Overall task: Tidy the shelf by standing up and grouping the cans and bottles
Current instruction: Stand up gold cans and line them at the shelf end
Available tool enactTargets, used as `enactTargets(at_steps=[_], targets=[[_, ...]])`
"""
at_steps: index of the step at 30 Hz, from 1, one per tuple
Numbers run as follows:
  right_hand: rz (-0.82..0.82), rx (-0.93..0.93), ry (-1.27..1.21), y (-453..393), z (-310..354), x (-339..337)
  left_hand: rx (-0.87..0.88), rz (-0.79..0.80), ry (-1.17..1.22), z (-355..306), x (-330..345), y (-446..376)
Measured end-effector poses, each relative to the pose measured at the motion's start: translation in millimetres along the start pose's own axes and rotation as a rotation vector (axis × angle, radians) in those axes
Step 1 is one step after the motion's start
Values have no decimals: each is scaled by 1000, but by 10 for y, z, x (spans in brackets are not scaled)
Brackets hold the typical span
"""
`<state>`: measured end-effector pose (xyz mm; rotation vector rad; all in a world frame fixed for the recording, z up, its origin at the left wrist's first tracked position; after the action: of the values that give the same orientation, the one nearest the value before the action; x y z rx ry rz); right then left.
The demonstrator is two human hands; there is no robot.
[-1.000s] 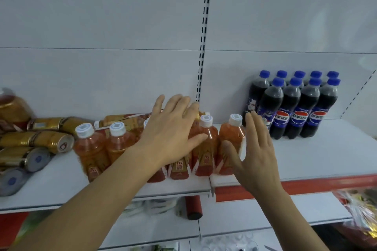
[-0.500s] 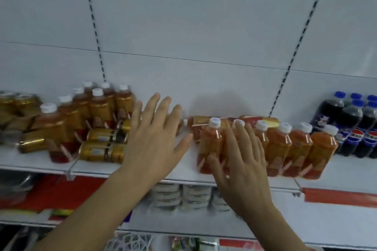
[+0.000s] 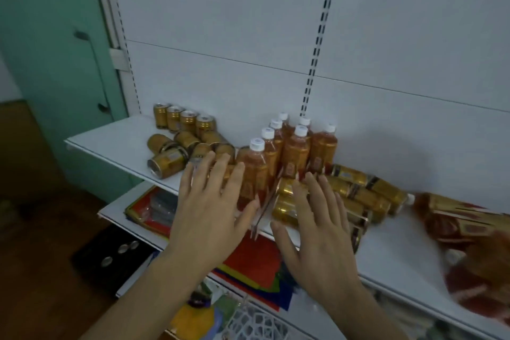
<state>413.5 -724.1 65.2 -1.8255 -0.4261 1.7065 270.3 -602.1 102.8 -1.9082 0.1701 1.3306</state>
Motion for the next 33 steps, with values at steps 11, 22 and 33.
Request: enactTargets(at_steps=[11, 22, 33], targets=[[17, 196, 96, -174, -652, 617, 370, 24, 231, -308, 589, -485], [160, 471, 241, 764, -1056, 537, 561, 350, 268, -862, 1500, -376], [189, 426, 139, 833, -1218, 561, 612, 417, 127, -957, 1729, -316]])
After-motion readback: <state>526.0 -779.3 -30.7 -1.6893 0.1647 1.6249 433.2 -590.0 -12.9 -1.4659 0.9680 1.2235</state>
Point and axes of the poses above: each hand's wrist, its own y-axis away from the middle knuckle, its own x-axis out of the palm, z = x × y, the point moved 8 cm from there along -y, towards the middle knuckle, and after that the axes turned 10 degrees about -x, right-handed, at the moved point
